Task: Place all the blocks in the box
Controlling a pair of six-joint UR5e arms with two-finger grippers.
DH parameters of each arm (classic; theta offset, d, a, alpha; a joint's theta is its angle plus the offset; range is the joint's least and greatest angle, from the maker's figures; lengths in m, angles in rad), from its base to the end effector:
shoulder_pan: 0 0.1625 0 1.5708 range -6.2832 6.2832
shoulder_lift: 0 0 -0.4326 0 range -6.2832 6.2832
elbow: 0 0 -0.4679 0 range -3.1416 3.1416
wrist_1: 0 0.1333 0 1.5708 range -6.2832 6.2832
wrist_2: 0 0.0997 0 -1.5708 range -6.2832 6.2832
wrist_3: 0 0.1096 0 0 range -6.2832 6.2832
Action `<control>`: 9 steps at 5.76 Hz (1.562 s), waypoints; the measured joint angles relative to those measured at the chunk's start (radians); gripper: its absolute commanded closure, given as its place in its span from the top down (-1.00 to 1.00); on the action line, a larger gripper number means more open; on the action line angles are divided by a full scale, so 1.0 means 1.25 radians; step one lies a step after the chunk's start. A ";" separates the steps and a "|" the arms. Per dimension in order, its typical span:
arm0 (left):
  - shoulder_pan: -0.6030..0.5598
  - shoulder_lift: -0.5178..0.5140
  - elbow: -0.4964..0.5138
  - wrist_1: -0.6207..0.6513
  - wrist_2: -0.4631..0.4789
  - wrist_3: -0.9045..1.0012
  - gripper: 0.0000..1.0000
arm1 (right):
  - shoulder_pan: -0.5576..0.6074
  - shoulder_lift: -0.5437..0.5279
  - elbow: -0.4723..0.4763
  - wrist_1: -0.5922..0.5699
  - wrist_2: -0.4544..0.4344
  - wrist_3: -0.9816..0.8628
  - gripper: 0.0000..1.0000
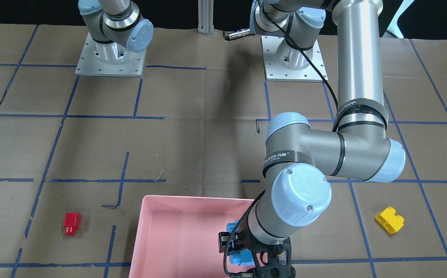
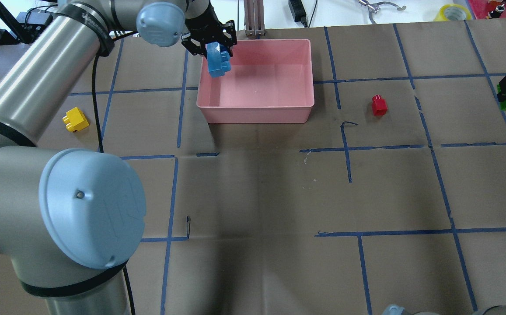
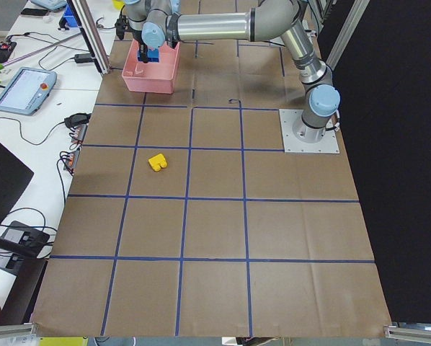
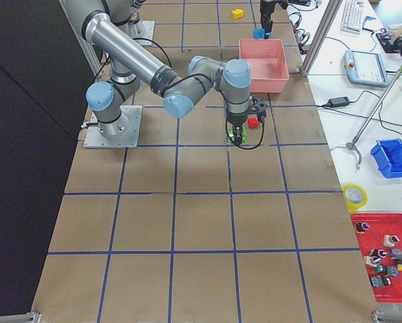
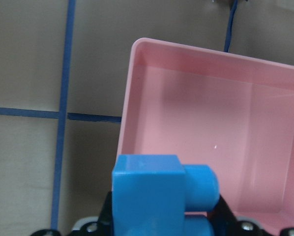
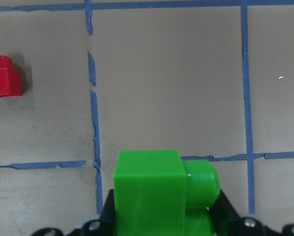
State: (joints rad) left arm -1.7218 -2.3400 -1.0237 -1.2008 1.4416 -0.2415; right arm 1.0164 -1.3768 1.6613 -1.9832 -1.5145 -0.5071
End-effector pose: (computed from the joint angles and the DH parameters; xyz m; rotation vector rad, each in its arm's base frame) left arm -0.2769 -0.8398 0.2774 0.1206 -2.9786 0.1790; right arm -0.2211 -0.6221 0.3598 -0.0681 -3.1171 0.2166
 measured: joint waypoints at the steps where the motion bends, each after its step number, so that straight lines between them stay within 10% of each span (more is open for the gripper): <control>1: -0.015 -0.027 0.001 0.030 0.034 -0.009 0.73 | 0.053 0.010 -0.022 0.011 0.005 0.070 0.08; 4: -0.023 -0.034 0.001 0.100 0.047 -0.014 0.99 | 0.223 0.055 -0.072 0.014 0.014 0.296 0.08; 9: 0.171 0.197 -0.025 -0.128 0.055 0.094 0.99 | 0.496 0.162 -0.168 -0.068 0.139 0.740 0.08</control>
State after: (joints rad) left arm -1.5079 -2.0937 -1.0547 -1.3614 1.5099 -0.1236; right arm 1.6365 -1.1743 1.4511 -2.0686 -1.3401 0.4181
